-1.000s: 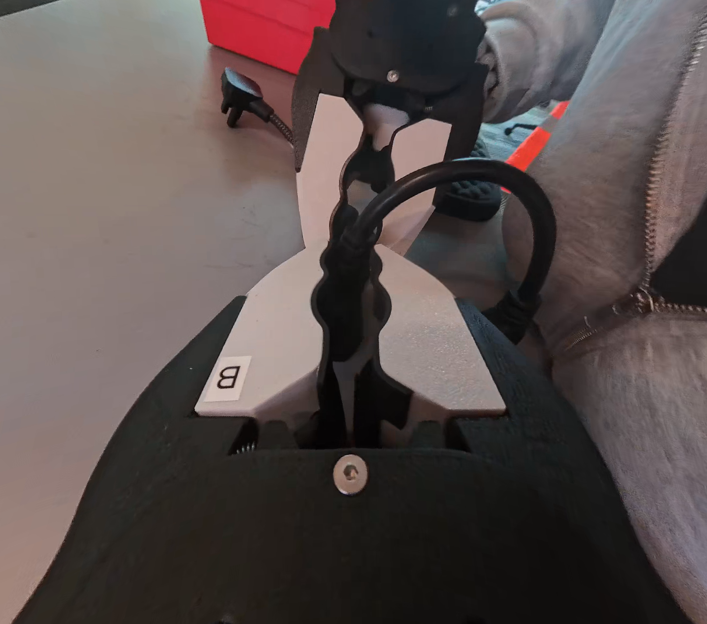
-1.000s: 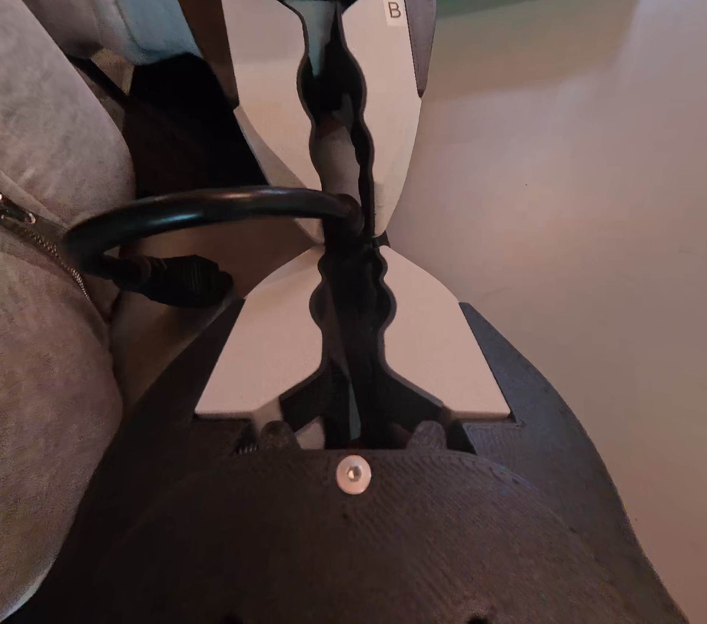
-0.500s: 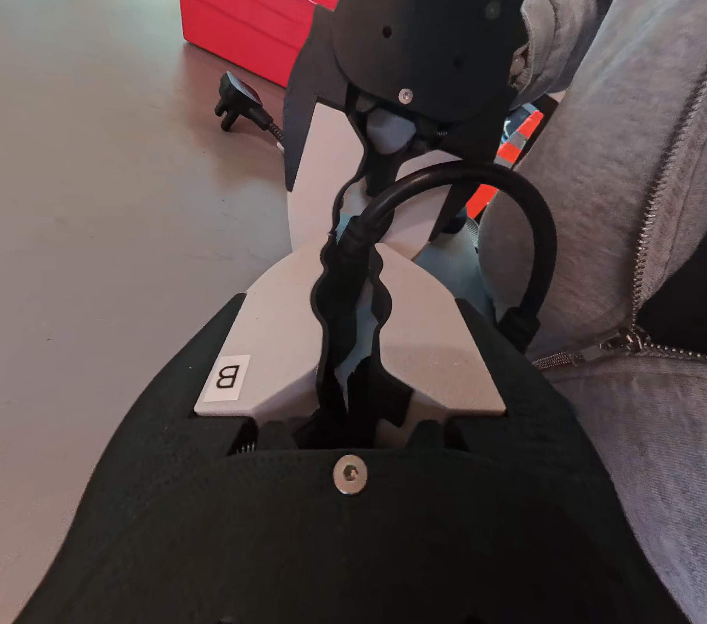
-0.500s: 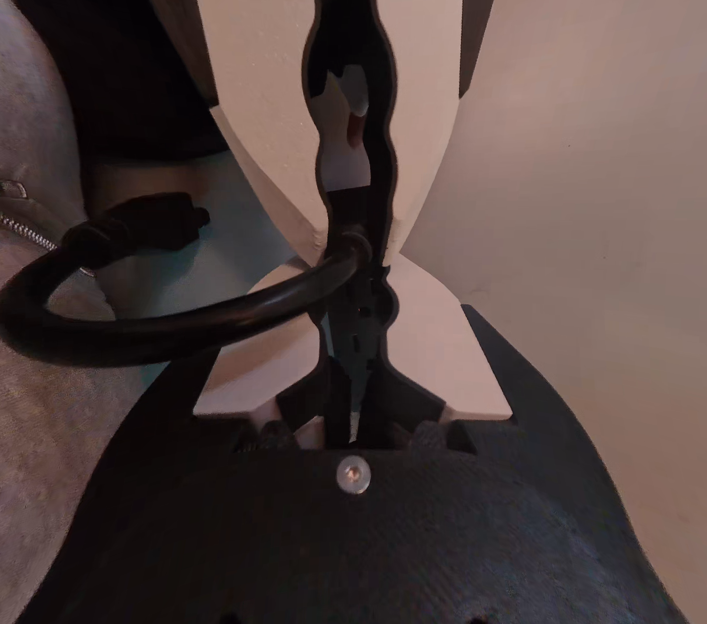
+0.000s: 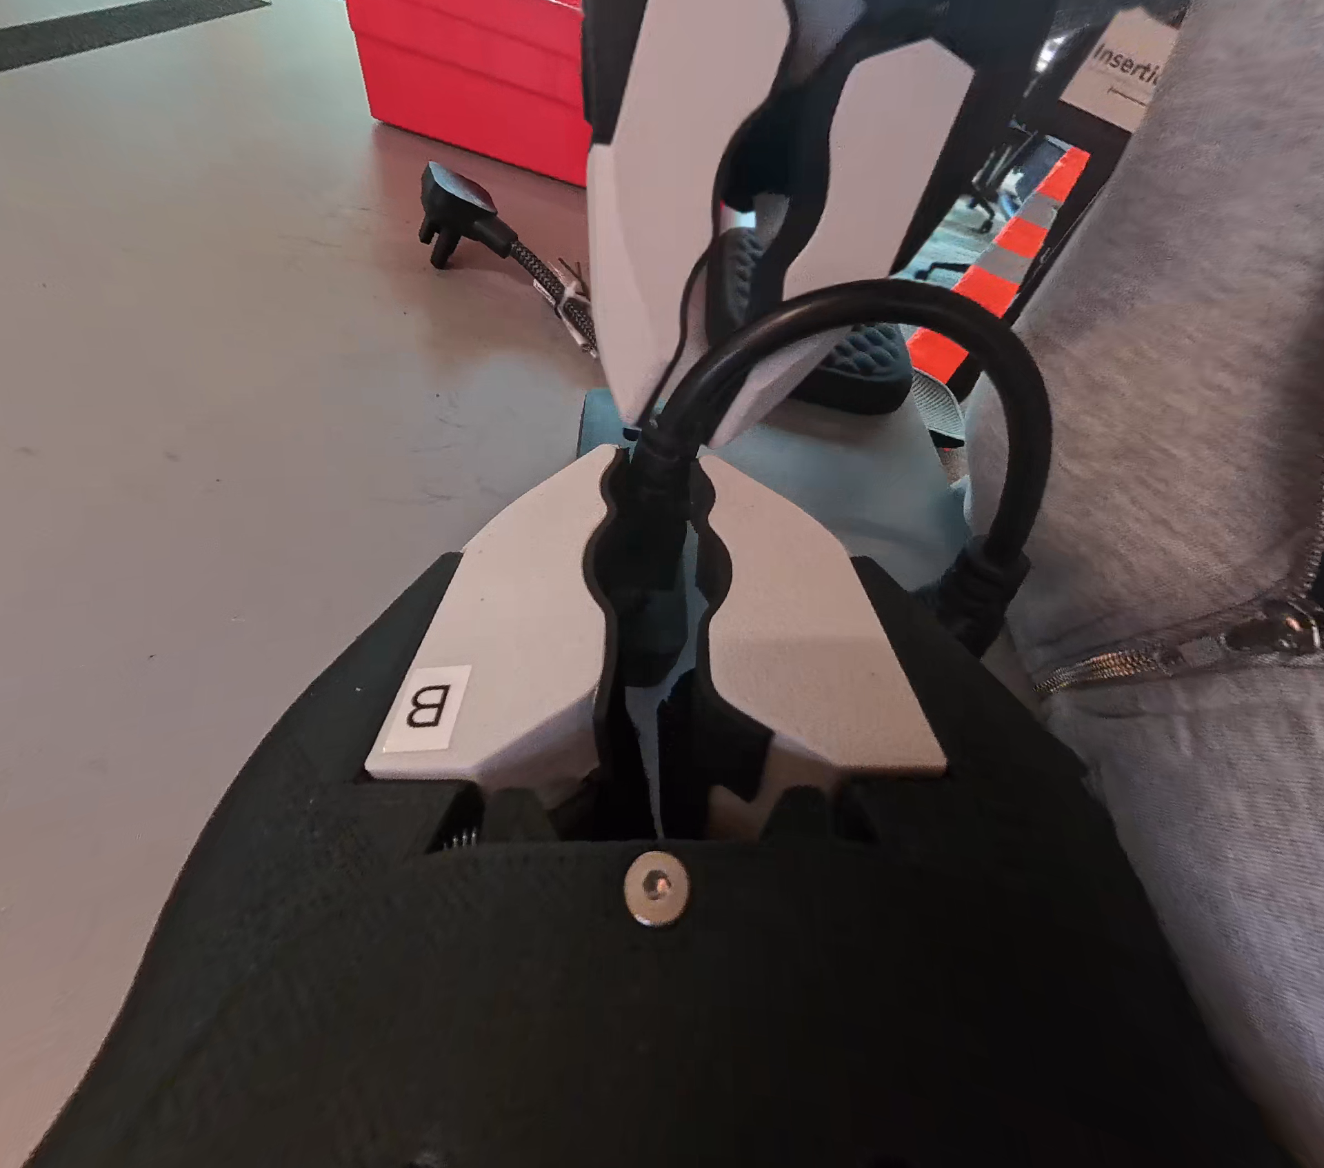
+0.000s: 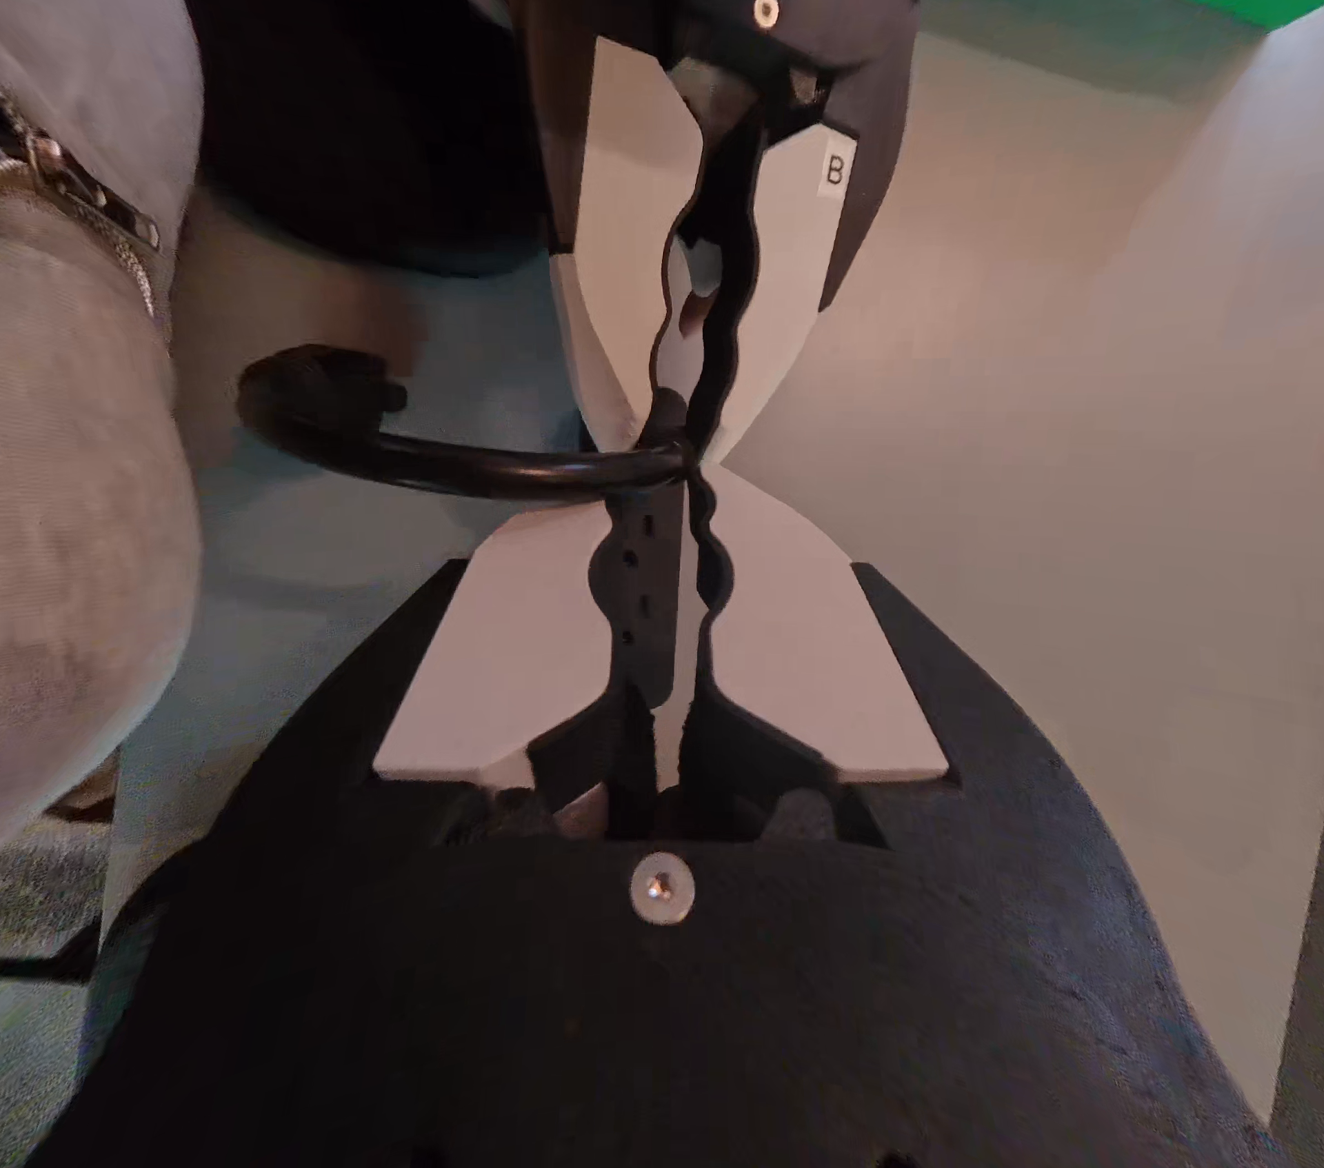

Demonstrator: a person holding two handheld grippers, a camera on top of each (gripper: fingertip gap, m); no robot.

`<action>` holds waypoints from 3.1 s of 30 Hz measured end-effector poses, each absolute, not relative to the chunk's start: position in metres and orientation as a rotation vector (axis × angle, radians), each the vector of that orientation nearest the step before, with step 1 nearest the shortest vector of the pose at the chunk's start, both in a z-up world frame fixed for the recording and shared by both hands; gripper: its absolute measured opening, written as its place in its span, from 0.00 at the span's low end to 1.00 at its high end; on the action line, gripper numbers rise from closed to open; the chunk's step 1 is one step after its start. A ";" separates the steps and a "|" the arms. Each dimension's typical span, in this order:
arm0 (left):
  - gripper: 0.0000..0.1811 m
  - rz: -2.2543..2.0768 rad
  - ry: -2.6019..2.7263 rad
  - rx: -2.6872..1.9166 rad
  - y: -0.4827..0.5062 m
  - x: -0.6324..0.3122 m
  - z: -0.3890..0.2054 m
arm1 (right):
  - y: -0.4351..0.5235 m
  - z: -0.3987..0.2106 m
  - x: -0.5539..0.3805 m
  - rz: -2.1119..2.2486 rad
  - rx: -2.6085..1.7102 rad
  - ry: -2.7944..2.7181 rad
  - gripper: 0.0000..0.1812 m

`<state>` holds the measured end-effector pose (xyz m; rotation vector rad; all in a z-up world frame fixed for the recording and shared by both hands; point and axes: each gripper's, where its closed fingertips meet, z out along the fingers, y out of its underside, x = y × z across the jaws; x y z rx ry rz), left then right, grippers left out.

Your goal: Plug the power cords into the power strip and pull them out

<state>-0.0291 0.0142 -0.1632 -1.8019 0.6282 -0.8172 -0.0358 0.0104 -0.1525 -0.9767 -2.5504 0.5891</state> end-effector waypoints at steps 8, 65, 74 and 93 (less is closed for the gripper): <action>0.10 -0.876 0.604 -1.811 0.014 -0.031 -0.163 | 0.014 -0.151 -0.038 0.446 -0.936 -2.673 0.10; 0.14 -0.713 0.753 -1.957 0.005 -0.030 -0.186 | -0.001 -0.171 -0.040 0.361 -0.983 -2.738 0.11; 0.16 -0.643 0.804 -2.031 0.005 -0.033 -0.200 | 0.027 -0.174 0.003 0.830 -1.318 -2.411 0.40; 0.28 -0.587 0.786 -2.017 0.008 -0.040 -0.200 | 0.051 -0.213 0.002 0.885 -1.198 -2.204 0.30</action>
